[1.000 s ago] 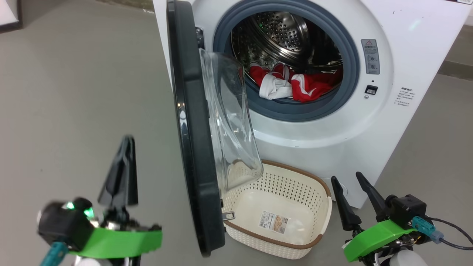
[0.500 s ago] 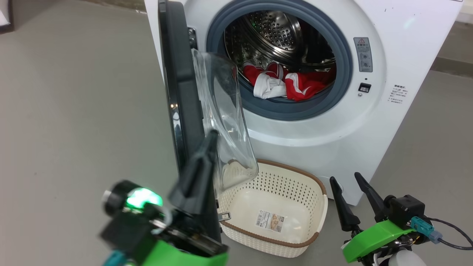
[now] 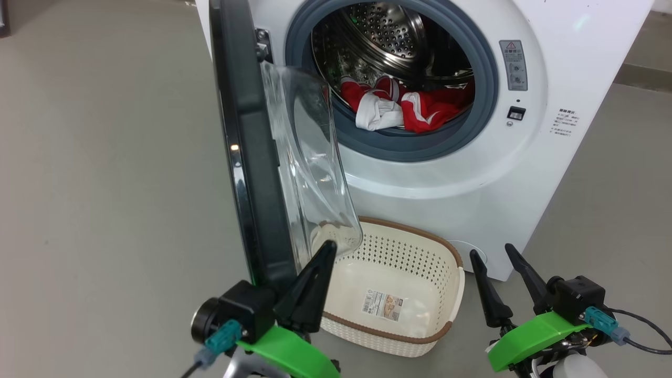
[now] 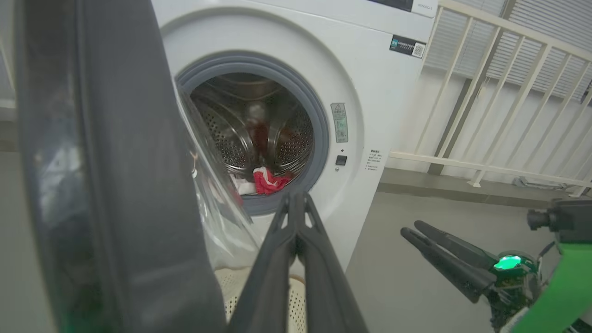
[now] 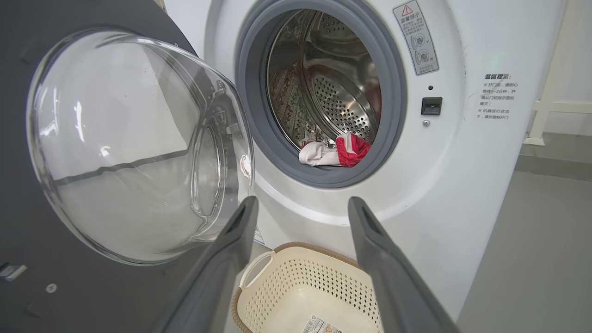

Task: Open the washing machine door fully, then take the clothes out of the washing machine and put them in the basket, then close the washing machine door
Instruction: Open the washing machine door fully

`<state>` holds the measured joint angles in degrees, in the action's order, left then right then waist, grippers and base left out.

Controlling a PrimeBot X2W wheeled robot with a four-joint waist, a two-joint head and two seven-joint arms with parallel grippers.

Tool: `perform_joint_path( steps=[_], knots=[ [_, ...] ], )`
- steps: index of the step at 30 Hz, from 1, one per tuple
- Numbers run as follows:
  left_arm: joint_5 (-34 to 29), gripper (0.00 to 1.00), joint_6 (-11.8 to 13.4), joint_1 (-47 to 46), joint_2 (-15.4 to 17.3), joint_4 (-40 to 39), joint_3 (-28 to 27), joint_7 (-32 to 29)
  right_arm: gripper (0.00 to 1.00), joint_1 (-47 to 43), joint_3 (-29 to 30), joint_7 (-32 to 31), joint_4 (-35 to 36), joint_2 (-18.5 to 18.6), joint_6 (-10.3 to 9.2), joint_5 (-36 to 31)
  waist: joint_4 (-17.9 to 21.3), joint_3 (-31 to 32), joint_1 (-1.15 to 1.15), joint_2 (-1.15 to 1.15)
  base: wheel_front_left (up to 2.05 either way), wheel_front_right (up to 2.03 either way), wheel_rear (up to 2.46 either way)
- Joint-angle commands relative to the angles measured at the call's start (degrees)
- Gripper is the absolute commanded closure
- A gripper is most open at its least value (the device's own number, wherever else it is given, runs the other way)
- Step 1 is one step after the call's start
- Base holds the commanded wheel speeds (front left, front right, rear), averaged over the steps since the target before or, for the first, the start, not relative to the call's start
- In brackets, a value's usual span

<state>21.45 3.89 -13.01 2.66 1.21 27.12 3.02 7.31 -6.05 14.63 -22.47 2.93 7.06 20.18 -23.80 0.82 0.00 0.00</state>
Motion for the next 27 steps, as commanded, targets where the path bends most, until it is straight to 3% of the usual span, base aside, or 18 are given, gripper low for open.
perform_joint_path(
  steps=[1,14,27],
  knots=[
    [0.67,1.00,0.68,-0.68,0.28,-0.22,-2.38,-0.78,0.00,2.23,-0.94,0.37,1.19,-0.05,0.43,-0.19,-0.02,0.02,0.00,0.00,0.00,0.00,0.00],
    [2.84,1.00,3.61,-0.17,1.73,3.89,-5.84,-2.99,0.00,1.74,-0.67,0.37,0.91,-0.05,0.43,-0.40,-2.23,0.03,0.00,0.00,0.00,0.00,0.00],
    [3.60,1.00,9.59,3.63,6.73,1.88,-13.73,-2.89,0.00,1.75,-1.61,0.37,0.12,-0.05,0.43,-0.49,-4.15,-0.06,0.00,0.00,0.00,0.00,0.00]
  ],
)
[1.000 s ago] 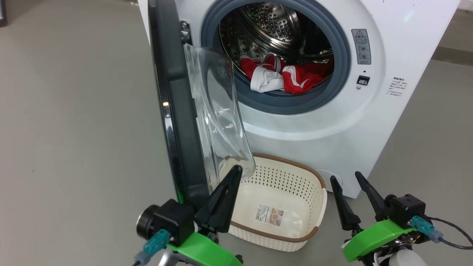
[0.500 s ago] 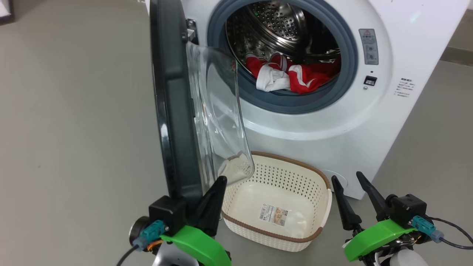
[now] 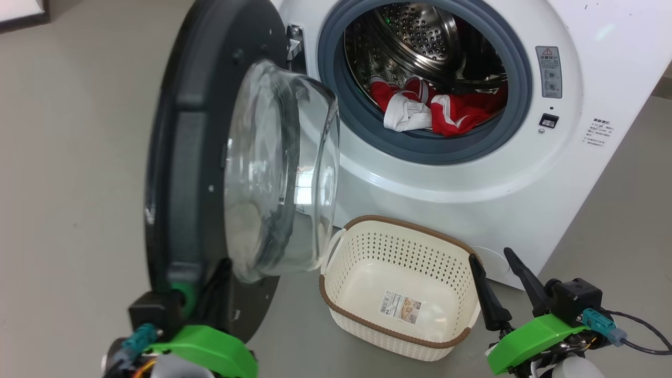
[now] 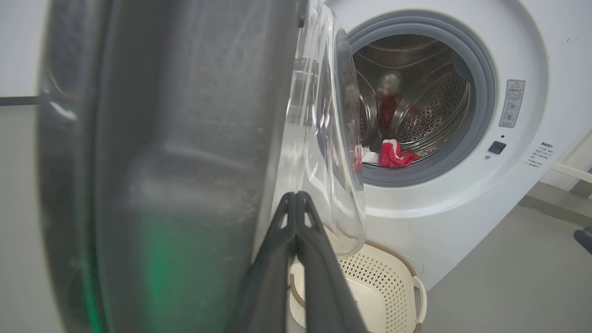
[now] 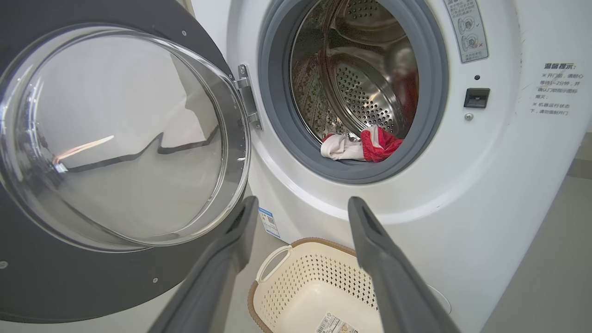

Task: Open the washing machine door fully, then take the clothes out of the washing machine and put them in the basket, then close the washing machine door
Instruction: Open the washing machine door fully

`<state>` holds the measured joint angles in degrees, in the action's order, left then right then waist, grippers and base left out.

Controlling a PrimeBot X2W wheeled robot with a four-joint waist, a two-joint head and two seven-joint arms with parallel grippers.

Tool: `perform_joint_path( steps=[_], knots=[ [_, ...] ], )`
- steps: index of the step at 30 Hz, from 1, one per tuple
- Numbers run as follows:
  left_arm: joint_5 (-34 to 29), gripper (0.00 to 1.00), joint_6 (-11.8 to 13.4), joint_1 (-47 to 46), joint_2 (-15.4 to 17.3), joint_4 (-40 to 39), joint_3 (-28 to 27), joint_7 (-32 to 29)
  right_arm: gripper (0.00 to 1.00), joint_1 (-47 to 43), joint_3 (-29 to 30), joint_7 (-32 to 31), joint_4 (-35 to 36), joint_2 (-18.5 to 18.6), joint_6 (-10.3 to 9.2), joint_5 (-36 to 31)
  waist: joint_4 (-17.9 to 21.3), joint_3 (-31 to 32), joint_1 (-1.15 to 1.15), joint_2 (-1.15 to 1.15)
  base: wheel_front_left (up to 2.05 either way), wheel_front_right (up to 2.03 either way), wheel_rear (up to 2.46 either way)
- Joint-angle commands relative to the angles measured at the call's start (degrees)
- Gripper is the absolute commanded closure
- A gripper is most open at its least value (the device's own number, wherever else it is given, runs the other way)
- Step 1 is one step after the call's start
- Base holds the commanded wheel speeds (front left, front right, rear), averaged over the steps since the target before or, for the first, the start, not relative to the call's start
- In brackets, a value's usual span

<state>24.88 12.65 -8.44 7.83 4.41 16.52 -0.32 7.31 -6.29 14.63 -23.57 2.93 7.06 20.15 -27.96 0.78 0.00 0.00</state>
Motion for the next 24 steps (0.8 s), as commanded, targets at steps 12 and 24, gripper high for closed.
perform_joint_path(
  steps=[12,24],
  knots=[
    [1.91,1.00,2.69,-1.13,5.88,1.23,-10.13,2.57,0.00,1.63,-1.07,0.37,0.74,-0.05,0.43,-1.39,0.45,-0.09,0.00,0.00,0.00,0.00,0.00],
    [3.95,1.00,2.39,-3.80,10.48,6.96,-16.25,5.79,0.00,1.04,0.25,0.37,0.95,-0.05,0.43,-2.34,1.50,-0.30,0.00,0.00,0.00,0.00,0.00]
  ],
)
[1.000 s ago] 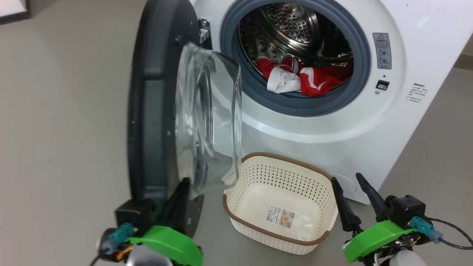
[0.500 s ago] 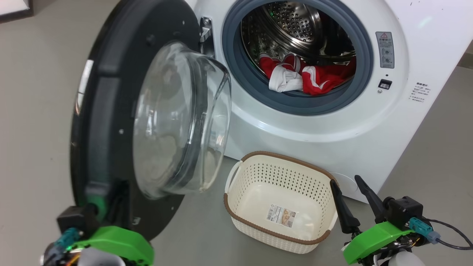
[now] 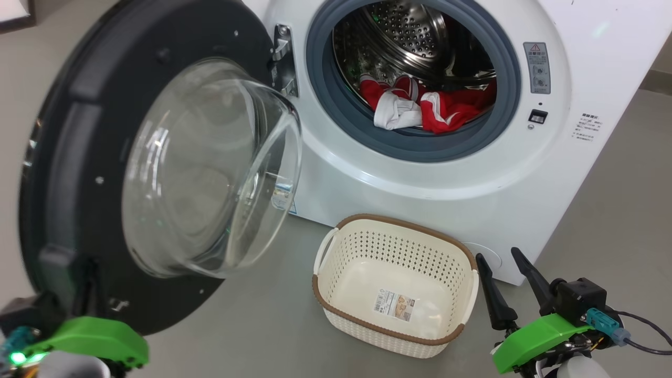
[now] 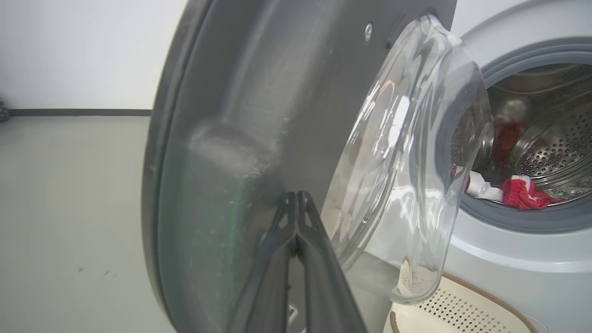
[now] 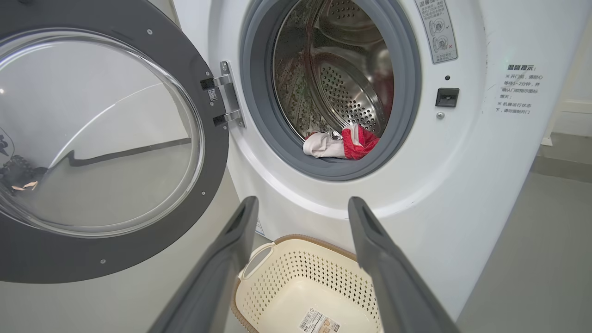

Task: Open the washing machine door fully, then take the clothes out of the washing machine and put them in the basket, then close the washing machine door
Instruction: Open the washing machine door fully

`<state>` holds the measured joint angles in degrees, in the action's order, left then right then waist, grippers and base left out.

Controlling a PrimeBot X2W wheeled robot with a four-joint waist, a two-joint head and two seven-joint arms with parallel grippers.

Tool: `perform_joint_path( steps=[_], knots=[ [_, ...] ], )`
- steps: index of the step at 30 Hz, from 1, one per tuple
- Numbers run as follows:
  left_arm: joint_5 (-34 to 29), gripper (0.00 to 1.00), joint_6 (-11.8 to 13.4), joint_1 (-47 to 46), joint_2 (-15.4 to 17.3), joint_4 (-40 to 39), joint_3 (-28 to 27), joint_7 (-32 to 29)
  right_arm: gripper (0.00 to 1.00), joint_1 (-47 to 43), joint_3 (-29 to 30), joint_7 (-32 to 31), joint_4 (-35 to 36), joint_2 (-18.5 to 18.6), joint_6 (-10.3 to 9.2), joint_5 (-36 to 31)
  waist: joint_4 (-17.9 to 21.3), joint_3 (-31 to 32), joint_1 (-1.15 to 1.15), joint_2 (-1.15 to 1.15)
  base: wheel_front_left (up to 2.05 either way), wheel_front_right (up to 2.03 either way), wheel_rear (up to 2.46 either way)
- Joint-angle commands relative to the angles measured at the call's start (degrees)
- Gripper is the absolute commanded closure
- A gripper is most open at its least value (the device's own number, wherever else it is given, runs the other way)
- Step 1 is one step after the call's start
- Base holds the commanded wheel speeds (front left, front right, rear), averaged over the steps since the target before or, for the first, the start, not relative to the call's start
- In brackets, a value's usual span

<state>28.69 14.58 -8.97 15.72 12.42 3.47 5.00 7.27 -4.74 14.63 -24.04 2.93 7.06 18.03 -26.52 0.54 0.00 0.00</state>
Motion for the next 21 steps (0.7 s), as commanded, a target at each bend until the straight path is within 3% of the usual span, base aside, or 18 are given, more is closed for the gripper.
perform_joint_path(
  steps=[1,21],
  knots=[
    [0.42,1.00,0.23,-3.68,3.00,-0.45,-3.72,0.81,0.00,1.12,-1.24,0.37,1.42,-0.05,0.43,-0.28,0.17,-0.13,0.00,0.00,0.00,0.00,0.00],
    [4.97,1.00,-3.53,-11.90,8.23,11.87,-9.55,5.13,0.00,1.97,-0.47,0.37,0.28,-0.05,0.43,-1.89,2.72,-2.25,0.00,0.00,0.00,0.00,0.00]
  ],
)
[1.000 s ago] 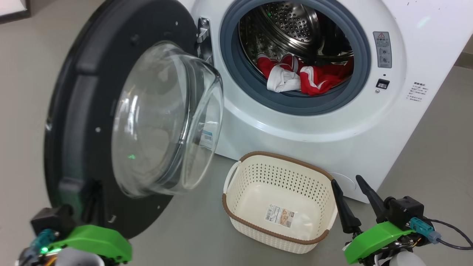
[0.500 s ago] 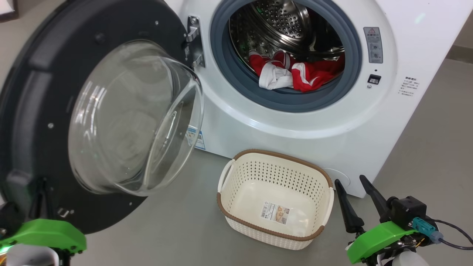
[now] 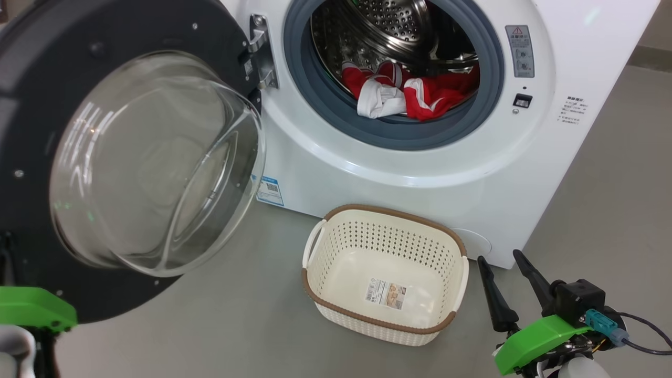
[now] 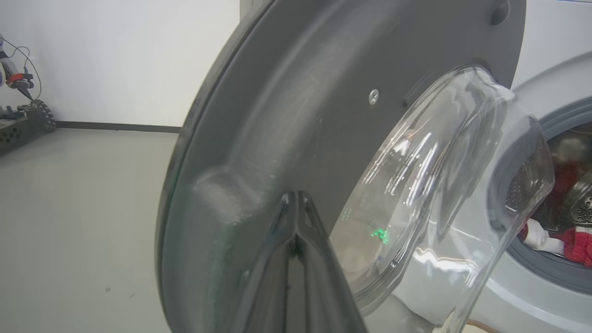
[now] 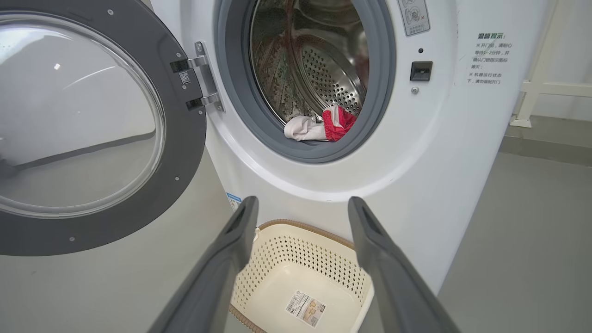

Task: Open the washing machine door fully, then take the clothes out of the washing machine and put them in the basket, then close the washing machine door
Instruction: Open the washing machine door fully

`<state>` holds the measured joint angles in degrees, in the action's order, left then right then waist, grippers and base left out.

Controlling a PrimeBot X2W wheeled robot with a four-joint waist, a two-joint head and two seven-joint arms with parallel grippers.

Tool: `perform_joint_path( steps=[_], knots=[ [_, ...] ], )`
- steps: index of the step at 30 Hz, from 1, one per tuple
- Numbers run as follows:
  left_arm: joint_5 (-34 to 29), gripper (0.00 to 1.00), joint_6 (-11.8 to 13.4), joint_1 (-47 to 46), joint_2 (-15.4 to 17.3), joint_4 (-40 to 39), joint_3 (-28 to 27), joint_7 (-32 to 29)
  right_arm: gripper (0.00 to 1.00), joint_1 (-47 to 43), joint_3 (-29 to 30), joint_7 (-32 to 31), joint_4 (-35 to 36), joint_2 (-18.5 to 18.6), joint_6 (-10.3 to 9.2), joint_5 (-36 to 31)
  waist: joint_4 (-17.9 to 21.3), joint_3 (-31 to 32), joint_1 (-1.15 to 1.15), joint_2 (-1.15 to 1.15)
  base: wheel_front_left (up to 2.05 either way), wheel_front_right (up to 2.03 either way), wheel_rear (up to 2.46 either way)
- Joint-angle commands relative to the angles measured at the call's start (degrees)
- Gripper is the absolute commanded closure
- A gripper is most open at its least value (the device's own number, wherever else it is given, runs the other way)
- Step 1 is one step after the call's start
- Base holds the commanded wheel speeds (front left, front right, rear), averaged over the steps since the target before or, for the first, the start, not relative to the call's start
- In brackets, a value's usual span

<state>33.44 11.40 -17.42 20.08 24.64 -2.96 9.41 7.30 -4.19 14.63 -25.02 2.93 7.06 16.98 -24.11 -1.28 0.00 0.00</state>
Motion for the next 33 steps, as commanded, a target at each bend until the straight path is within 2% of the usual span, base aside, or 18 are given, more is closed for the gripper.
perform_joint_path(
  steps=[1,7,18,23,24,26,27,28,33],
  knots=[
    [0.31,1.00,-0.50,-3.96,4.05,0.26,-3.17,0.82,0.00,2.03,-1.02,0.37,1.31,-0.05,0.43,-0.99,0.39,-0.67,0.00,0.00,0.00,0.00,0.00],
    [0.62,1.00,-1.19,-6.24,5.19,4.21,-3.53,1.46,0.00,2.42,-0.94,0.37,1.29,-0.05,0.43,-1.53,1.07,-1.49,0.00,0.00,0.00,0.00,0.00],
    [0.52,1.00,-4.18,-10.70,7.47,15.55,-3.61,3.98,0.00,2.92,-1.23,0.37,1.40,-0.05,0.43,-1.89,2.79,-1.71,0.00,0.00,0.00,0.00,0.00],
    [-0.10,1.00,-4.55,-10.79,7.24,17.15,-3.16,4.69,0.00,2.56,-1.36,0.37,1.57,-0.05,0.43,-1.40,2.90,-1.02,0.00,0.00,0.00,0.00,0.00],
    [-0.20,0.91,-4.53,-10.62,7.13,17.27,-3.12,4.80,0.00,2.42,-1.42,0.37,1.59,-0.05,0.43,-1.27,2.90,-0.79,0.00,0.00,0.00,0.00,0.00],
    [-0.46,0.55,-4.44,-10.19,6.94,16.95,-3.14,5.02,0.00,2.15,-1.50,0.37,1.65,-0.05,0.43,-0.93,2.91,-0.29,0.00,0.00,0.00,0.00,0.00],
    [-0.63,0.24,-4.45,-9.89,6.86,16.45,-3.17,5.13,0.00,2.04,-1.51,0.37,1.73,-0.05,0.43,-0.72,2.92,-0.05,0.00,0.00,0.00,0.00,0.00],
    [-0.88,0.00,-4.40,-9.53,6.79,15.79,-3.16,5.23,0.00,1.92,-1.54,0.37,1.78,-0.05,0.43,-0.51,2.95,0.26,0.00,0.00,0.00,0.00,0.00],
    [-2.35,0.00,-3.63,-6.97,6.46,9.46,-3.17,5.46,0.00,1.38,-1.62,0.37,2.14,-0.05,0.43,0.57,3.54,1.77,0.00,0.00,0.00,0.00,0.00]
  ],
)
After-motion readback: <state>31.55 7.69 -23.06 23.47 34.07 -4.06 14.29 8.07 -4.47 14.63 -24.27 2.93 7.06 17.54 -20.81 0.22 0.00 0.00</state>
